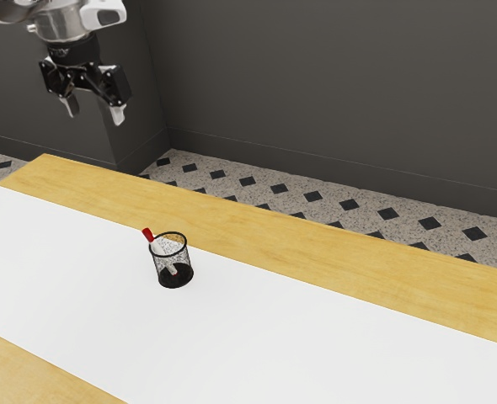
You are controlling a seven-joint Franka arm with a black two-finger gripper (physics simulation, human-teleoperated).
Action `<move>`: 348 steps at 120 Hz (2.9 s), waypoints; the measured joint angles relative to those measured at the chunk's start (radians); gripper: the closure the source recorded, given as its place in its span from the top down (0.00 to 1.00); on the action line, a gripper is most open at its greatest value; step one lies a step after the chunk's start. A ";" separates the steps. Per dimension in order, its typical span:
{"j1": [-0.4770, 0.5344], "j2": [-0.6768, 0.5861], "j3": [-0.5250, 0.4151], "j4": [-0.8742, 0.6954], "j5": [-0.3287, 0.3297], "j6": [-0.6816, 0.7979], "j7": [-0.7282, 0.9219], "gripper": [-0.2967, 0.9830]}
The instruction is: Take the marker out of the pen holder and place it to the left of the pen holder.
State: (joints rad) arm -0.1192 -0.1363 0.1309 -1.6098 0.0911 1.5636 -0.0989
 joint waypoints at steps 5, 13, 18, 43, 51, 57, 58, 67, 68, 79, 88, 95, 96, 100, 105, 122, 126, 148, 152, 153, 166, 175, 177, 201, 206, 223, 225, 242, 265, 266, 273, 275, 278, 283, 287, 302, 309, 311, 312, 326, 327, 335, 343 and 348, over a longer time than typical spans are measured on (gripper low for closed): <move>0.000 -0.001 -0.002 -0.002 -0.001 0.003 -0.006 0.77; 0.003 -0.013 -0.003 -0.018 -0.002 0.009 -0.015 0.77; 0.006 -0.041 -0.003 -0.053 -0.002 0.027 -0.021 0.77; 0.011 -0.073 -0.004 -0.222 -0.003 0.103 -0.050 0.77; 0.019 -0.082 -0.005 -0.321 -0.003 0.140 -0.063 0.77; 0.021 -0.080 -0.006 -0.382 0.000 0.184 -0.071 0.77; 0.022 -0.079 -0.006 -0.391 0.000 0.191 -0.072 0.77; 0.024 -0.052 -0.006 -0.462 0.002 0.273 -0.083 0.77; 0.024 -0.047 -0.006 -0.467 0.002 0.282 -0.084 0.77; 0.034 0.033 -0.006 -0.493 -0.003 0.383 -0.093 0.77; 0.052 0.094 -0.007 -0.496 -0.008 0.460 -0.088 0.77; 0.062 0.139 -0.007 -0.495 -0.024 0.513 -0.082 0.77; 0.063 0.144 -0.007 -0.495 -0.026 0.521 -0.081 0.77; 0.068 0.163 -0.007 -0.495 -0.033 0.549 -0.076 0.77; 0.072 0.189 -0.007 -0.493 -0.040 0.584 -0.070 0.77; 0.058 0.256 -0.007 -0.473 -0.051 0.677 -0.043 0.77; 0.058 0.271 -0.007 -0.460 -0.052 0.693 -0.035 0.77; 0.067 0.302 -0.007 -0.454 -0.064 0.751 0.003 0.77; 0.072 0.306 -0.007 -0.455 -0.069 0.759 0.010 0.77; 0.074 0.307 -0.007 -0.455 -0.070 0.761 0.012 0.77; 0.091 0.317 -0.006 -0.453 -0.079 0.780 0.037 0.77; 0.093 0.324 -0.006 -0.455 -0.088 0.789 0.052 0.77; 0.093 0.327 -0.006 -0.455 -0.090 0.791 0.056 0.77; 0.100 0.333 -0.006 -0.471 -0.102 0.813 0.088 0.77; 0.101 0.326 -0.006 -0.485 -0.108 0.816 0.093 0.77; 0.102 0.318 -0.005 -0.495 -0.118 0.820 0.109 0.70; 0.102 0.318 -0.005 -0.494 -0.118 0.820 0.110 0.68; 0.101 0.312 -0.006 -0.491 -0.108 0.819 0.123 0.46; 0.100 0.303 -0.015 -0.490 -0.091 0.818 0.134 0.26; 0.100 0.303 -0.016 -0.490 -0.091 0.818 0.134 0.26; 0.101 0.303 -0.039 -0.487 -0.088 0.819 0.135 0.23; 0.099 0.302 -0.047 -0.485 -0.087 0.820 0.135 0.23; 0.096 0.300 -0.055 -0.483 -0.085 0.820 0.134 0.22; 0.091 0.293 -0.063 -0.481 -0.081 0.821 0.132 0.21; 0.090 0.282 -0.066 -0.481 -0.078 0.822 0.130 0.20; 0.093 0.156 -0.065 -0.482 -0.053 0.810 0.120 0.18; 0.095 0.090 -0.061 -0.478 -0.026 0.792 0.114 0.17; 0.097 0.079 -0.059 -0.473 -0.018 0.785 0.113 0.17; 0.098 0.074 -0.059 -0.471 -0.014 0.782 0.112 0.17; 0.157 0.069 -0.027 -0.411 0.047 0.701 0.103 0.16; 0.165 0.074 -0.025 -0.406 0.050 0.692 0.103 0.16; 0.237 0.152 -0.017 -0.303 0.069 0.587 0.100 0.16; 0.299 0.282 -0.016 -0.151 0.074 0.440 0.100 0.16; 0.309 0.380 -0.017 -0.048 0.071 0.341 0.102 0.16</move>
State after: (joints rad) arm 0.1900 0.2440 0.1141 -1.6576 0.1617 1.9042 0.0028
